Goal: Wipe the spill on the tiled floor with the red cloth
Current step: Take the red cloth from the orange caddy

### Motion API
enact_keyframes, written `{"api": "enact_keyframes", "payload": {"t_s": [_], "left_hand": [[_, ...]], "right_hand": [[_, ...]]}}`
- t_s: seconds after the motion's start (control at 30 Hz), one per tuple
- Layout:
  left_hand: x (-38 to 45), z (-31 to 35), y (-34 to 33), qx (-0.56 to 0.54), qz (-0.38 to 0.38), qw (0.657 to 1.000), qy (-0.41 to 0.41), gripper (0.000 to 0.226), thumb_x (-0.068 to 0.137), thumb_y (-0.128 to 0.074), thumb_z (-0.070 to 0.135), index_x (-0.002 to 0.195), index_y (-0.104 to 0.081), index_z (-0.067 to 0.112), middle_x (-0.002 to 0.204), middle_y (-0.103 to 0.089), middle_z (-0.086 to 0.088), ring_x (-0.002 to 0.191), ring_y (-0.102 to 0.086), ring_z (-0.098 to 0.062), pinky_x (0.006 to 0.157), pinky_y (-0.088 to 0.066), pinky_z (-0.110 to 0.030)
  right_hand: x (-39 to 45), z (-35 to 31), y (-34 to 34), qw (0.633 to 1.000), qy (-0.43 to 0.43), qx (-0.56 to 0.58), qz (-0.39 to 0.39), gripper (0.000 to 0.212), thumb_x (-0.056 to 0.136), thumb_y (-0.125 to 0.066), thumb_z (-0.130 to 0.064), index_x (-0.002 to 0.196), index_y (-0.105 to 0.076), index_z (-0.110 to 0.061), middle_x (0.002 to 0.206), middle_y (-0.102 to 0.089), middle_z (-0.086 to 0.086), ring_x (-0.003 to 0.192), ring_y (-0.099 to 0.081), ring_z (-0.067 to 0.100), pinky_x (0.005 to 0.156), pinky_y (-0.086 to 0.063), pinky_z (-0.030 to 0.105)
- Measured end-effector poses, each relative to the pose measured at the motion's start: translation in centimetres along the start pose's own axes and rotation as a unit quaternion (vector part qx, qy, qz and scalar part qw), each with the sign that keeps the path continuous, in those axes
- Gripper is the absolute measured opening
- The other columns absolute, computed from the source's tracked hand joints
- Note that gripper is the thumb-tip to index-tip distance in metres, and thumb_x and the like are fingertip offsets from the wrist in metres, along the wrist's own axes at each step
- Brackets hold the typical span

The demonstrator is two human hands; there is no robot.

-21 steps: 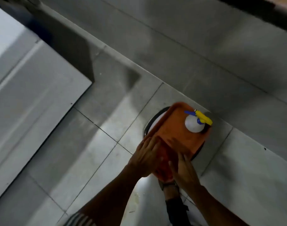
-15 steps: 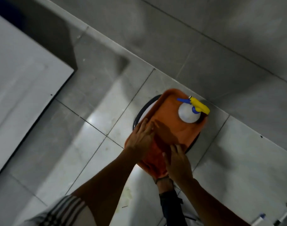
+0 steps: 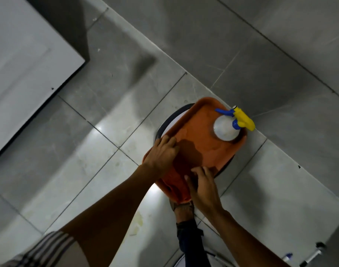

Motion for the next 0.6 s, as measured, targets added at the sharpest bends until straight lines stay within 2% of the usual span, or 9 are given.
{"api": "enact_keyframes", "payload": {"t_s": [0.03,0.1,0.17,0.23,0.33,0.43,0.47,0.53,0.6], "left_hand": [[-1.1,-0.4,0.4,-0.024,0.012,1.0,0.001,0.051,0.107,-0.068,0.029,0.154,-0.056,0.017,0.161,-0.044,-0.009,0.159,-0.033,-0.037,0.132,-0.027,-0.053],[-4.3,-1.4,1.5,-0.07,0.054,0.996,-0.001,0.046,0.107,-0.066,0.028,0.151,-0.059,0.017,0.156,-0.052,-0.007,0.154,-0.042,-0.034,0.126,-0.034,-0.049],[-8.3,-1.9,2.6,-0.088,0.114,0.989,-0.028,0.035,0.106,-0.062,0.021,0.14,-0.067,0.014,0.145,-0.066,-0.008,0.141,-0.059,-0.033,0.115,-0.046,-0.046],[-12.9,-2.8,2.7,-0.088,0.163,0.982,-0.033,0.029,0.101,-0.063,0.011,0.128,-0.074,0.013,0.131,-0.075,-0.007,0.125,-0.07,-0.034,0.102,-0.054,-0.043],[-18.6,-5.1,1.2,-0.091,0.209,0.973,0.024,0.042,0.085,-0.078,-0.009,0.12,-0.078,0.014,0.115,-0.078,-0.003,0.112,-0.074,-0.032,0.089,-0.056,-0.038],[-23.7,-8.4,-2.8,-0.117,0.202,0.968,0.092,0.056,0.078,-0.071,-0.018,0.124,-0.075,0.014,0.118,-0.076,-0.002,0.117,-0.071,-0.033,0.09,-0.054,-0.037],[-25.1,-9.6,-4.5,-0.132,0.201,0.964,0.112,0.057,0.079,-0.069,-0.017,0.127,-0.074,0.014,0.119,-0.075,-0.001,0.119,-0.069,-0.032,0.092,-0.052,-0.036],[-27.0,-11.6,-7.8,-0.164,0.195,0.957,0.142,0.054,0.087,-0.065,-0.01,0.133,-0.071,0.017,0.121,-0.073,0.002,0.121,-0.065,-0.029,0.094,-0.047,-0.034],[-27.8,-13.3,-11.5,-0.196,0.189,0.948,0.165,0.047,0.092,-0.061,-0.005,0.132,-0.072,0.017,0.121,-0.074,0.001,0.12,-0.064,-0.029,0.093,-0.046,-0.035]], "right_hand": [[-0.8,-0.5,-0.1,1.0,0.021,-0.007,-0.005,0.049,0.106,-0.049,-0.058,0.127,-0.065,-0.017,0.137,-0.057,0.003,0.119,-0.062,0.019,0.085,-0.051,0.02],[-2.6,-1.6,-0.3,0.998,0.059,-0.018,0.002,0.034,0.107,-0.058,-0.043,0.127,-0.066,-0.017,0.139,-0.061,0.0,0.118,-0.063,0.013,0.084,-0.052,0.014],[-4.7,-2.8,-0.7,0.997,0.068,-0.023,0.017,0.037,0.106,-0.058,-0.044,0.13,-0.066,-0.017,0.134,-0.068,-0.001,0.11,-0.066,0.009,0.082,-0.057,0.018],[-6.9,-4.6,-1.7,0.996,0.081,-0.027,0.029,0.047,0.104,-0.05,-0.053,0.13,-0.066,-0.017,0.121,-0.07,-0.006,0.099,-0.067,0.008,0.077,-0.053,0.013],[-9.5,-7.0,-4.6,0.995,0.098,-0.028,0.018,0.035,0.104,-0.058,-0.045,0.128,-0.067,-0.02,0.116,-0.072,-0.008,0.096,-0.066,0.007,0.077,-0.048,0.007],[-11.4,-9.1,-9.5,0.991,0.129,-0.037,-0.014,0.032,0.104,-0.062,-0.039,0.126,-0.07,-0.017,0.117,-0.078,0.001,0.1,-0.071,0.014,0.082,-0.061,0.025],[-11.7,-9.5,-11.2,0.99,0.134,-0.046,-0.024,0.035,0.103,-0.059,-0.042,0.124,-0.071,-0.016,0.116,-0.078,0.002,0.099,-0.07,0.014,0.082,-0.061,0.026],[-11.8,-9.4,-14.5,0.988,0.132,-0.069,-0.043,0.035,0.104,-0.058,-0.043,0.121,-0.071,-0.015,0.112,-0.079,0.003,0.092,-0.067,0.011,0.076,-0.053,0.016],[-11.6,-8.8,-18.1,0.985,0.139,-0.09,-0.057,0.027,0.106,-0.063,-0.035,0.121,-0.071,-0.014,0.112,-0.079,0.005,0.093,-0.072,0.016,0.074,-0.057,0.02]]}}
Point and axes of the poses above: each hand's wrist, its own x-axis towards the middle knuckle, its own y-axis out of the back of the hand, z = x × y, the point moved 9 cm from there along x, towards the middle knuckle
